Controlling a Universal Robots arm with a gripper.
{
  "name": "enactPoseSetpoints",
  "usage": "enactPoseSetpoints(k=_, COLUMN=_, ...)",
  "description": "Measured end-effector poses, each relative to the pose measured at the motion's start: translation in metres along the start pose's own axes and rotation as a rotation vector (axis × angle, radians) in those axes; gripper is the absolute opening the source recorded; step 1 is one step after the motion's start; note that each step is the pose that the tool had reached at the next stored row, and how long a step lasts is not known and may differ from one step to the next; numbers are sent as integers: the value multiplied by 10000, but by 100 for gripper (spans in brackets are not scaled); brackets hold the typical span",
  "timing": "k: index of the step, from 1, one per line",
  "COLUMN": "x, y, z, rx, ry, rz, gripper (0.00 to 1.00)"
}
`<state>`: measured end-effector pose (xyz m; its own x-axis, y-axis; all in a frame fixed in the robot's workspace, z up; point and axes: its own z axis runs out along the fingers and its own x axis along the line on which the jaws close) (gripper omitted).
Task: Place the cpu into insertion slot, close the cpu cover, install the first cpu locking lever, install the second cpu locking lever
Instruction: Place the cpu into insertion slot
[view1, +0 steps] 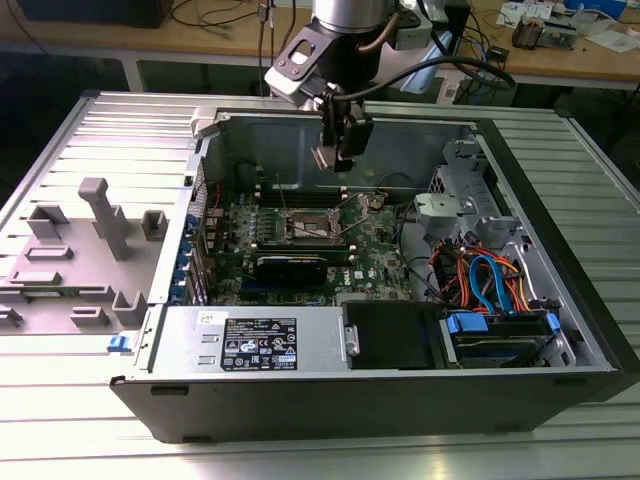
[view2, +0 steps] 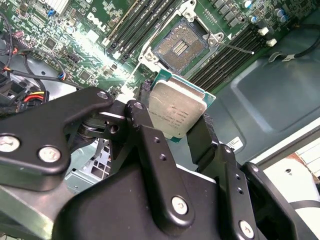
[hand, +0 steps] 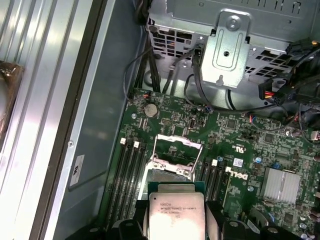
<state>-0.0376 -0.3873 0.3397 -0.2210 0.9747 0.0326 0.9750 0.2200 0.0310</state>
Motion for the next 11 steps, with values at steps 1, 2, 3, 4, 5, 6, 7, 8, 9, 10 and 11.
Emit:
enactPoseSetpoints(k=1, x=-1, y=0, z=11, rx=-4, ry=-2, rz=104, gripper=54)
enactPoseSetpoints(k=2, x=-1, y=0, z=21, rx=-6, ry=-8, rz=226, gripper=54)
enactPoseSetpoints(k=3, x=-1, y=-1, z=33, rx=-10, ry=-12, rz=346, gripper=54)
enactPoseSetpoints(k=4, x=-2, y=-1, z=50, rx=-15, ry=-16, rz=480, gripper=54)
enactPoseSetpoints(k=5, x=-2, y=-2, z=63, rx=-18, ry=-21, rz=570, gripper=54)
enactPoseSetpoints(k=6, x=-3, y=-2, z=77, rx=-20, ry=-27, rz=680, gripper=54)
enactPoseSetpoints(k=7, x=-3, y=-3, z=88, rx=-22, ry=-35, rz=763, gripper=54)
enactPoseSetpoints(k=8, x=-3, y=-3, z=98, rx=-23, ry=-44, rz=838, gripper=54)
enactPoseSetpoints(k=9, x=-4, y=-3, z=110, rx=-24, ry=-55, rz=919, gripper=54)
enactPoseSetpoints(k=10, x=-4, y=-4, z=127, rx=-29, ry=-66, rz=1028, gripper=54)
enactPoseSetpoints(k=11, x=-4, y=-5, z=139, rx=-32, ry=-72, rz=1132, gripper=54)
